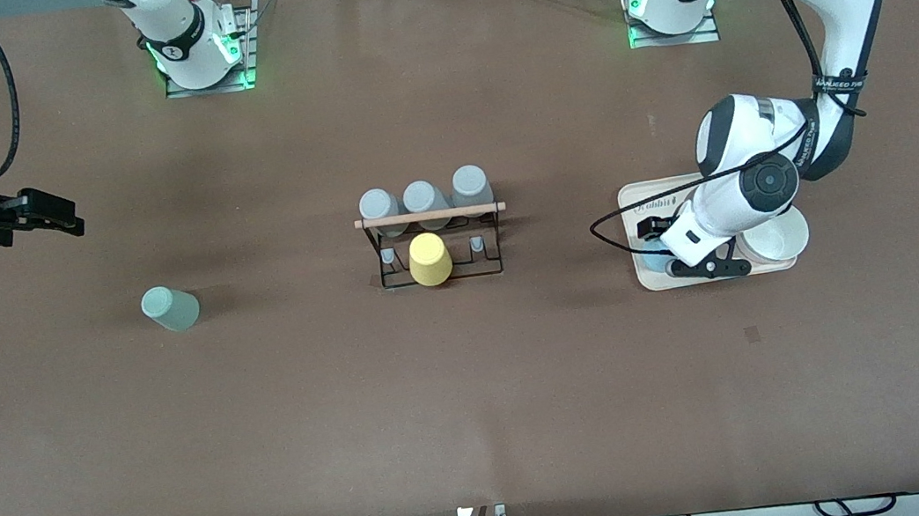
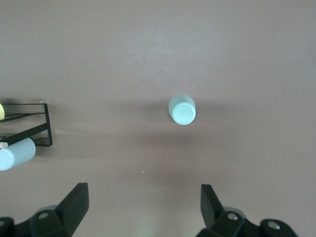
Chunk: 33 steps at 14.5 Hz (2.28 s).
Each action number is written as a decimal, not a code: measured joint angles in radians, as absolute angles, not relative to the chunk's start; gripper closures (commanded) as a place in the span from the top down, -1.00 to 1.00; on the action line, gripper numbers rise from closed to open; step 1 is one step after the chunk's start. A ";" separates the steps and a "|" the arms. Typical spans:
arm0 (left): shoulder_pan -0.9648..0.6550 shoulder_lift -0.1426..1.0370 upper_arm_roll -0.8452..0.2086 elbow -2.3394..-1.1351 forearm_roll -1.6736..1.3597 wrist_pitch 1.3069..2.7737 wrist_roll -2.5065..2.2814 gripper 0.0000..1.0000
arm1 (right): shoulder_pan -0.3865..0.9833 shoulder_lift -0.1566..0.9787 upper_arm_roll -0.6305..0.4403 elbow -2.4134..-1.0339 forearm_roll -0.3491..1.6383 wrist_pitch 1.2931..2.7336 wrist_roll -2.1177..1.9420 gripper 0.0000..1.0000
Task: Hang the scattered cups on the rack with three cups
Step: 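Close the left gripper around the light blue cup, then lift the blue cup with the left gripper while the right gripper grasps the green cup, then carry the blue cup to the rack and hang it beside the yellow cup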
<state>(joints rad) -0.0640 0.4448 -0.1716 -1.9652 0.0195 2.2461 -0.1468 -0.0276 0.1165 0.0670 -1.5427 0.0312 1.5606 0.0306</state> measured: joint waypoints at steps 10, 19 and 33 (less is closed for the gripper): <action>-0.064 0.443 -0.173 -1.928 0.019 2.206 -0.147 -0.87 | -0.033 0.189 0.063 -1.816 0.029 1.930 0.031 1.00; -0.089 0.437 -0.200 -1.533 -0.354 1.766 -0.435 -0.98 | -0.060 0.341 0.058 -2.014 -0.057 2.320 0.028 1.00; -0.309 0.511 -0.212 -1.513 -0.552 2.033 -0.919 -0.98 | -0.100 0.369 0.057 -2.112 -0.078 2.435 -0.014 0.17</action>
<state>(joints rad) -0.3090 0.5107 -0.2116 -1.5125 -0.5516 2.0328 -0.9195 -0.1000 0.3693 0.0566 -2.1119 -0.0784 2.4352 -0.0138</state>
